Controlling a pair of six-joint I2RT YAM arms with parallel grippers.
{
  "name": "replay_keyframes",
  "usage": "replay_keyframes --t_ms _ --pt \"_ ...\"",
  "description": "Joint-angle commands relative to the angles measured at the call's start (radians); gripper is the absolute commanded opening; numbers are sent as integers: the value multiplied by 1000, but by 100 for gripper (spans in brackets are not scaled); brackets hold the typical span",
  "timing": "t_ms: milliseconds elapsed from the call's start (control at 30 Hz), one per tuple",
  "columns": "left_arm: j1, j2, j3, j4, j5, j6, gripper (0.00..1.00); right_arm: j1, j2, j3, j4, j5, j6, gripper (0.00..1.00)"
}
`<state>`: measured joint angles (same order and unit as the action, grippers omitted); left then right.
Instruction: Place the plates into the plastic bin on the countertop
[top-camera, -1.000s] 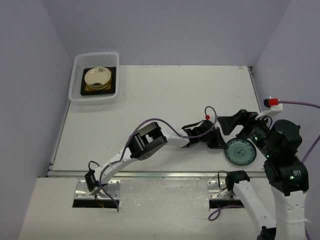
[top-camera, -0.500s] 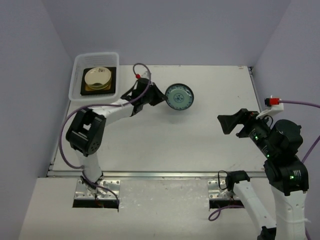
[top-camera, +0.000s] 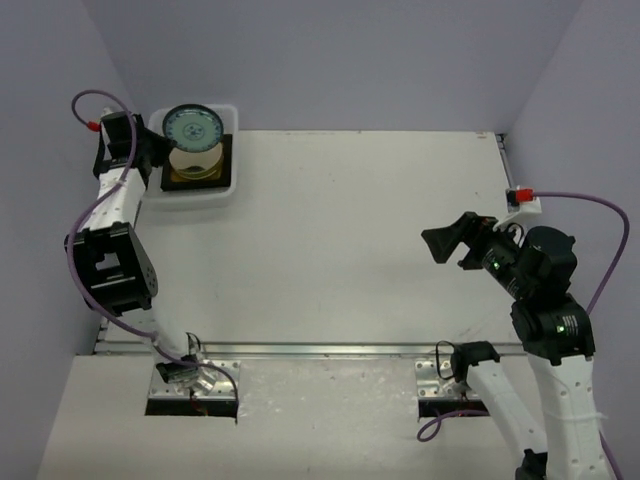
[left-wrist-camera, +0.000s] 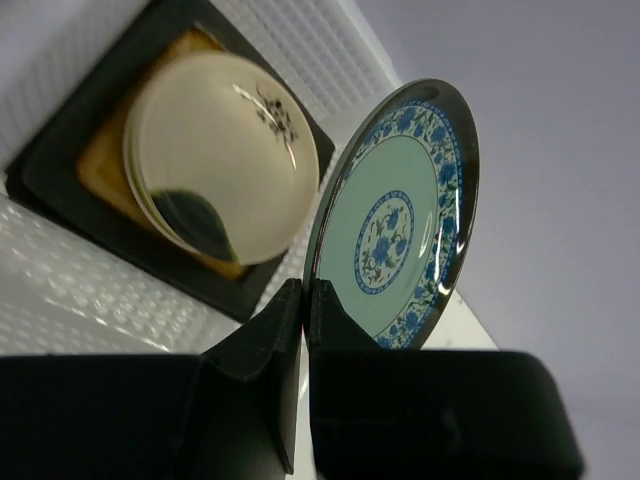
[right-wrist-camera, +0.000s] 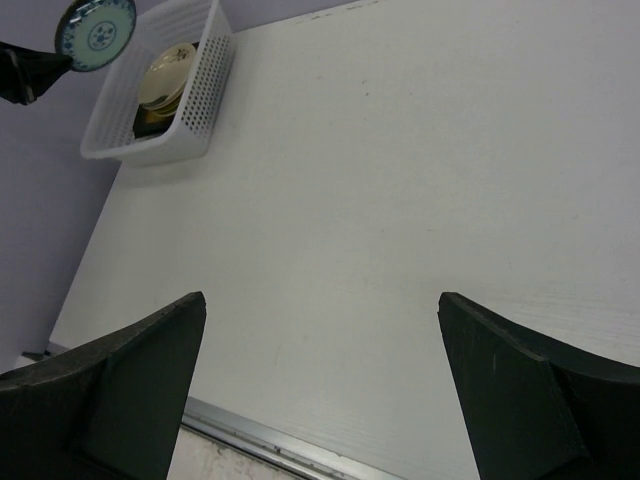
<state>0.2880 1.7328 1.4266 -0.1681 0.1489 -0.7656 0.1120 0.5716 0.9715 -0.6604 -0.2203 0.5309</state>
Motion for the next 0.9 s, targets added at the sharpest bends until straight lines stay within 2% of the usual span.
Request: replay_keyframes --t_ms 0,167,367,600,867 --pt "78 132 187 -99 66 9 0 -2 19 -31 102 -33 20 99" --pt "111 298 332 -161 93 0 0 -2 33 -59 129 -56 32 99" --pt "111 375 390 -142 147 -29 0 -2 49 -83 145 -52 29 99" --pt "111 464 489 -188 145 -34 0 -2 59 -105 154 -59 23 99" --pt "113 499 491 -209 139 -22 0 -2 64 -108 156 -59 17 99"
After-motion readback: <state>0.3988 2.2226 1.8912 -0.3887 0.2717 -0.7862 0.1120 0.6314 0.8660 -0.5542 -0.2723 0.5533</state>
